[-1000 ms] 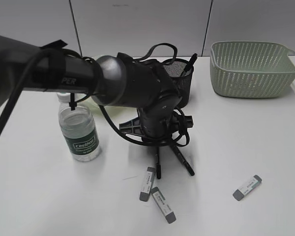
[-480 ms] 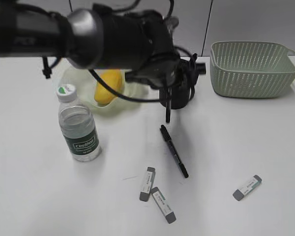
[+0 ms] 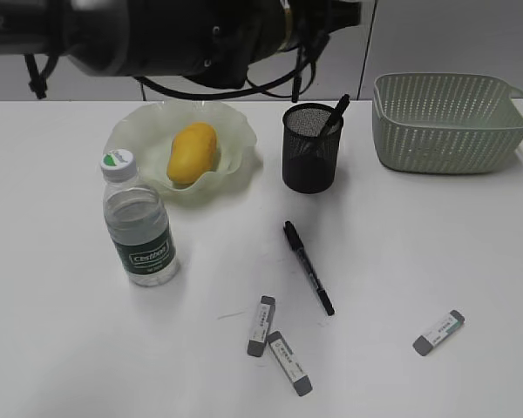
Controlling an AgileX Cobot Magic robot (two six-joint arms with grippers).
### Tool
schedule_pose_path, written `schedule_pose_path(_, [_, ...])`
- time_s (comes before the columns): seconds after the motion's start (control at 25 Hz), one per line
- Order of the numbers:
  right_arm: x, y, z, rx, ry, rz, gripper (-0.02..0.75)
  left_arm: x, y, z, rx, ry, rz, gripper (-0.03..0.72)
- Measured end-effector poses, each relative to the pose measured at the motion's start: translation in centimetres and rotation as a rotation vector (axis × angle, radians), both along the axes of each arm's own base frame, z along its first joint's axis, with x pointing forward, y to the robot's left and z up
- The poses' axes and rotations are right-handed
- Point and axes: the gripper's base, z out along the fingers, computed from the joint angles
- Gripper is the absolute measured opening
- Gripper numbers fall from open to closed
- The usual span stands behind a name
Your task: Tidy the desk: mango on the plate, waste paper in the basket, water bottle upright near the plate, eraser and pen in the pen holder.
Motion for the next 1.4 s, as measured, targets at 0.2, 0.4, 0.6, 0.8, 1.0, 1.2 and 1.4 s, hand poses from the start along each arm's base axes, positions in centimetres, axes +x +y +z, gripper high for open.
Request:
schedule_pose_path(0.2, [0.0,0.0,0.0,0.000,0.000,0.000,0.246,1.9,-0.3,-0.8,-0.032,0.009,-0.011,0.083])
schedule_pose_path(0.4, [0.0,0.0,0.0,0.000,0.000,0.000,0.246,3.2,-1.6,-1.4,-0.047,-0.010,-0.027,0.083])
schedule_pose_path(0.6, [0.0,0.0,0.0,0.000,0.000,0.000,0.246,3.9,-2.4,-4.6,-0.018,0.028,-0.041,0.083])
schedule_pose_path(0.8, [0.0,0.0,0.0,0.000,0.000,0.000,0.245,4.2,-2.8,-7.1,0.009,0.065,-0.049,0.083])
schedule_pose_path(1.0, [0.0,0.0,0.0,0.000,0.000,0.000,0.245,4.3,-2.9,-8.7,0.027,0.087,-0.051,0.121])
schedule_pose_path(1.2, [0.0,0.0,0.0,0.000,0.000,0.000,0.245,4.3,-3.0,-8.7,0.026,0.088,-0.053,0.273])
schedule_pose_path(1.4, [0.0,0.0,0.0,0.000,0.000,0.000,0.244,4.1,-3.1,-8.3,0.017,0.090,-0.076,0.368])
